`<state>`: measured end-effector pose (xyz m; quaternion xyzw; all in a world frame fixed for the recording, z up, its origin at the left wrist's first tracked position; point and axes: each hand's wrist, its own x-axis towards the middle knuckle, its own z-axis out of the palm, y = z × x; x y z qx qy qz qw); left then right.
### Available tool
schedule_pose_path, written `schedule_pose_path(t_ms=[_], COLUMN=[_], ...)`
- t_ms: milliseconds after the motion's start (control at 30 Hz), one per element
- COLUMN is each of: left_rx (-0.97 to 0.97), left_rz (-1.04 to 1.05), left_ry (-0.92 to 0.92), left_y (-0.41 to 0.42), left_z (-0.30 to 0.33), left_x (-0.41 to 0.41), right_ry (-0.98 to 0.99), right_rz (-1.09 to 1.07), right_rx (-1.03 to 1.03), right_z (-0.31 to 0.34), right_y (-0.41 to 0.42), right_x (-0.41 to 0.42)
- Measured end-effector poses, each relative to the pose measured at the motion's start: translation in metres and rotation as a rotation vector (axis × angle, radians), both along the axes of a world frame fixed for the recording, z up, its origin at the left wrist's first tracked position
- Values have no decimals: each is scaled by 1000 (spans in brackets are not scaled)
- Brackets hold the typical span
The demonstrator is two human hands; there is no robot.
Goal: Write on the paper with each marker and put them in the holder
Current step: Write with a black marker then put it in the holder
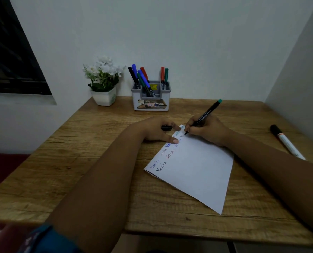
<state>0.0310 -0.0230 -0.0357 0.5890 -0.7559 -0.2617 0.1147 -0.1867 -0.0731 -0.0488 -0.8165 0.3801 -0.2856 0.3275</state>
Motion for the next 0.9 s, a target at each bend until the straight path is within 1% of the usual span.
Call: schedule_pose_path(t_ms=[367, 500, 633, 900], left_rx=[3, 9, 9, 10], left_rz=[1, 5, 5, 7], left_ry=[16, 28, 23, 36], left_y=[0, -1, -2, -2], left_z=[-1, -2, -2, -2], left_x=[0, 1, 1, 1], right_ry=[-4, -43, 1, -18], right_rz=[-13, -11, -2, -29], right_rx=[-11, 7, -8, -21], right_z=[-1, -2, -2, -2], right_y=[-1, -2, -1, -2], right_x=[0, 0, 1, 1])
